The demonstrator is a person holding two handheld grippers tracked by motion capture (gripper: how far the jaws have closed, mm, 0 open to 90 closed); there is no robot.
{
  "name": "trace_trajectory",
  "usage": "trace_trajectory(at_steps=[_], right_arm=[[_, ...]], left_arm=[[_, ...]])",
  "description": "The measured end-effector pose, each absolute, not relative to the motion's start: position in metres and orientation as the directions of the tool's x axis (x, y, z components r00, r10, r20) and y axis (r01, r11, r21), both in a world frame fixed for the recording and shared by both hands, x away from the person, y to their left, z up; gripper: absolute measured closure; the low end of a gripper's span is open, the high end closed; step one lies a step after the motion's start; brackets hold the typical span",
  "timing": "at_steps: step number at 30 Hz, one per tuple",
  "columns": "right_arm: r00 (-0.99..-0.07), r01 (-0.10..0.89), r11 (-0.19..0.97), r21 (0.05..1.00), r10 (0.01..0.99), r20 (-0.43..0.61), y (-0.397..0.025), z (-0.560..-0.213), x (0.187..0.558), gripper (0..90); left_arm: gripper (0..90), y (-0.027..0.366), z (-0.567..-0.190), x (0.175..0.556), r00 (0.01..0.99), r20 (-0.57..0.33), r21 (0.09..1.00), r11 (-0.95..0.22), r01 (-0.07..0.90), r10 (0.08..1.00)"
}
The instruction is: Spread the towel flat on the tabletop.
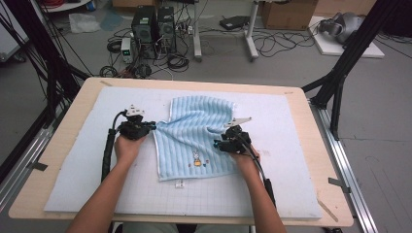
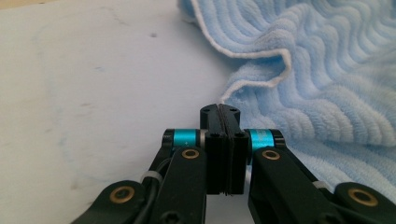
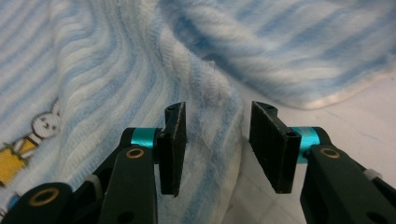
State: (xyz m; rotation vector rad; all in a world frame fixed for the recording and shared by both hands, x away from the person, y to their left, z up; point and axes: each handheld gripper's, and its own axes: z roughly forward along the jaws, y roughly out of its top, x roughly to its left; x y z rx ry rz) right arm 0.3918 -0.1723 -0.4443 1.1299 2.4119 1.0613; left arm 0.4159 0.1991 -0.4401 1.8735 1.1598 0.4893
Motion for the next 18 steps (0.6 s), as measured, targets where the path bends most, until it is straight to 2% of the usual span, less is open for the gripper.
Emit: trace_trajectory(at_steps=[2,3,4,5,9,10,12,13,16,18], right_arm=[[-0.651,0.556,0.422,0.716,0.756,0.06,-0.169,-0.444,0.392,62.6],[-0.657,0.549,0.433,0.716,0.752,0.049,-0.168,-0.444,0.391,75.5],[-0.673,0.539,0.445,0.715,0.738,0.048,-0.167,-0.443,0.389,82.8],[-0.667,0.532,0.468,0.705,0.745,0.009,-0.165,-0.442,0.387,85.4],[-0.635,0.52,0.503,0.69,0.768,-0.081,-0.168,-0.435,0.381,85.7],[-0.619,0.524,0.502,0.688,0.779,-0.097,-0.17,-0.434,0.38,85.7],[-0.585,0.519,0.501,0.692,0.799,-0.139,-0.176,-0.433,0.38,85.6],[-0.56,0.528,0.49,0.694,0.815,-0.149,-0.179,-0.434,0.378,85.5],[-0.507,0.558,0.466,0.686,0.846,-0.163,-0.187,-0.441,0.376,84.1],[-0.495,0.564,0.421,0.71,0.861,-0.118,-0.192,-0.442,0.374,75.2]], left_arm=[[88.7,0.205,-0.441,0.417,0.474,-0.113,0.825,-0.183,0.534,0.873],[88.7,0.206,-0.442,0.418,0.468,-0.12,0.827,-0.172,0.535,0.876],[88.7,0.207,-0.442,0.418,0.468,-0.121,0.828,-0.171,0.534,0.875],[88.7,0.206,-0.443,0.418,0.466,-0.126,0.829,-0.165,0.535,0.876],[87.9,0.198,-0.446,0.419,0.503,-0.132,0.828,-0.184,0.529,0.854],[85.2,0.195,-0.447,0.419,0.512,-0.13,0.828,-0.191,0.528,0.849],[67.0,0.191,-0.449,0.419,0.514,-0.148,0.828,-0.179,0.532,0.845],[60.7,0.189,-0.449,0.419,0.518,-0.151,0.829,-0.178,0.53,0.842],[48.9,0.186,-0.446,0.417,0.522,-0.151,0.836,-0.174,0.521,0.84],[44.3,0.186,-0.444,0.415,0.527,-0.164,0.84,-0.162,0.518,0.834]])
